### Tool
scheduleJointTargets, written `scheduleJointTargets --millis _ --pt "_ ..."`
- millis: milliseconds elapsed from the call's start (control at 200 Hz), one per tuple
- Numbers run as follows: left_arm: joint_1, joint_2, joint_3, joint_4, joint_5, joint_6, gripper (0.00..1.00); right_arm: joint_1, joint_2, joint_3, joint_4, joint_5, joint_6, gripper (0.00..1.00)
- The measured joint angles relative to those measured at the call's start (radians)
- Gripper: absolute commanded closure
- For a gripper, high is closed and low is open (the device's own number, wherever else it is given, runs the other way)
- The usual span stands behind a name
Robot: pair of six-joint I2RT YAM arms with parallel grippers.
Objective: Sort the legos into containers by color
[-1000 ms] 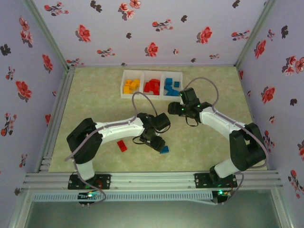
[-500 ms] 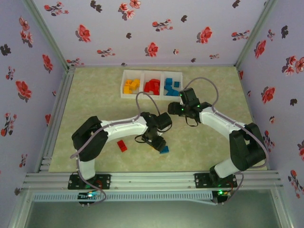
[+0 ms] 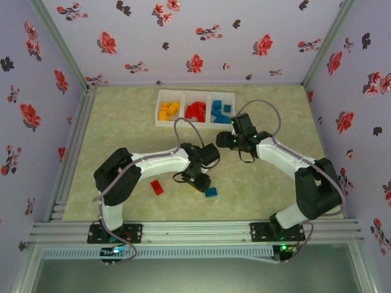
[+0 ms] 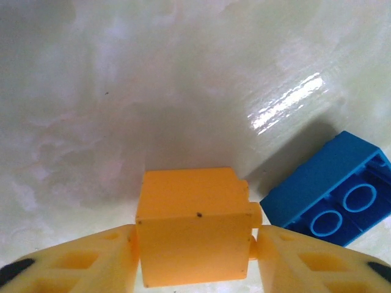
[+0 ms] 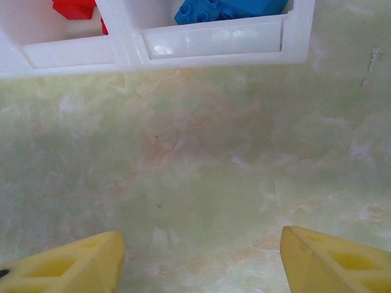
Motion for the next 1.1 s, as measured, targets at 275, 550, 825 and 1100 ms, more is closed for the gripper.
scheduleJointTargets --millis 275,550,825,1100 --pt "0.035 -0.001 -0.001 0.004 0.014 0.002 0.59 0.000 0.000 0.000 0.000 0.003 0.000 0.31" --pt "0.170 -0.033 -0.004 -0.001 -0.069 0.008 0.59 0.004 -0.013 0.000 -0.004 0.012 0.001 0.32" --pt "0.358 -0.051 0.143 -0.031 -0.157 0.052 0.60 0.006 -0.073 -0.034 -0.003 0.029 0.020 0.31" --pt "0.513 0.025 0.477 -0.015 -0.187 0.122 0.60 0.019 -0.164 -0.071 -0.013 0.037 0.034 0.31"
